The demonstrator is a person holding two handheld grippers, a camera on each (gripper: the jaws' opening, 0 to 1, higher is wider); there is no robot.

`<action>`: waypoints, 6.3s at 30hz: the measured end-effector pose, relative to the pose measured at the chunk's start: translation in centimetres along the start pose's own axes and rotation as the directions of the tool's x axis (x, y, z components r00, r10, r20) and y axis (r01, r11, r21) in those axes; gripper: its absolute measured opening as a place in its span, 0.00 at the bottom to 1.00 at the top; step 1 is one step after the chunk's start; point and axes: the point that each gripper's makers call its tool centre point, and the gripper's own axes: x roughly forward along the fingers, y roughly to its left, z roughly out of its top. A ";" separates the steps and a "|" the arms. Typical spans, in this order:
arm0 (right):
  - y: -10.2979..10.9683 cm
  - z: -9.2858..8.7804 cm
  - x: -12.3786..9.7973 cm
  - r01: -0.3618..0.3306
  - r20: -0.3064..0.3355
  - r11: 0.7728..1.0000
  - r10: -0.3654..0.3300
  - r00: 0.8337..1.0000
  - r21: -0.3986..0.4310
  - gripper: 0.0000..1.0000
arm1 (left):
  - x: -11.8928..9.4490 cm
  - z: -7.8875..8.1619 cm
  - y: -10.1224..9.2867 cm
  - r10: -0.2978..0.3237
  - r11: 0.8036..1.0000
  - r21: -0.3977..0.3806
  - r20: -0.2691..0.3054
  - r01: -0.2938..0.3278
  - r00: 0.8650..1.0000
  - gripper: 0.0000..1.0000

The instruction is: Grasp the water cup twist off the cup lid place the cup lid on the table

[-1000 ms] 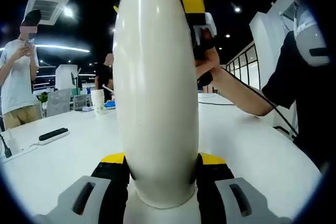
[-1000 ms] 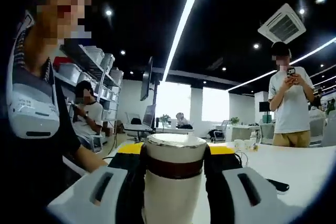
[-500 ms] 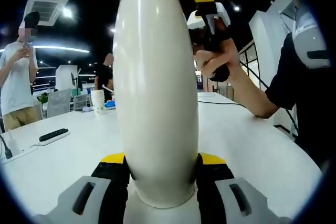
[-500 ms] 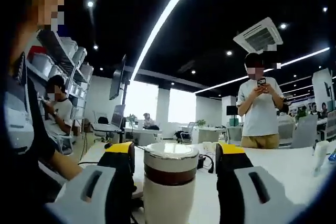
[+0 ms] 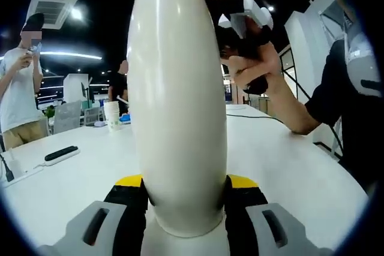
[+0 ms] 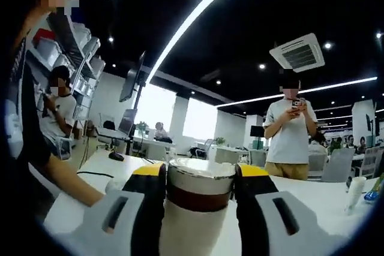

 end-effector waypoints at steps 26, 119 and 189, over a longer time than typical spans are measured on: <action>0.2 2.7 0.9 -0.250 0.063 0.959 0.244 0.968 0.135 0.62 | 0.2 -0.3 -0.1 0.003 1.000 0.008 -0.005 -0.003 1.000 0.52; 0.7 0.0 0.2 -0.195 -0.031 0.976 0.199 0.980 0.091 0.48 | 0.3 -0.7 -0.2 0.005 1.000 0.021 -0.029 -0.004 1.000 0.52; -0.2 1.2 -0.2 -0.256 0.025 0.966 0.256 0.966 -0.020 0.48 | 0.4 -0.9 -0.5 0.000 1.000 0.022 -0.042 0.001 0.999 0.52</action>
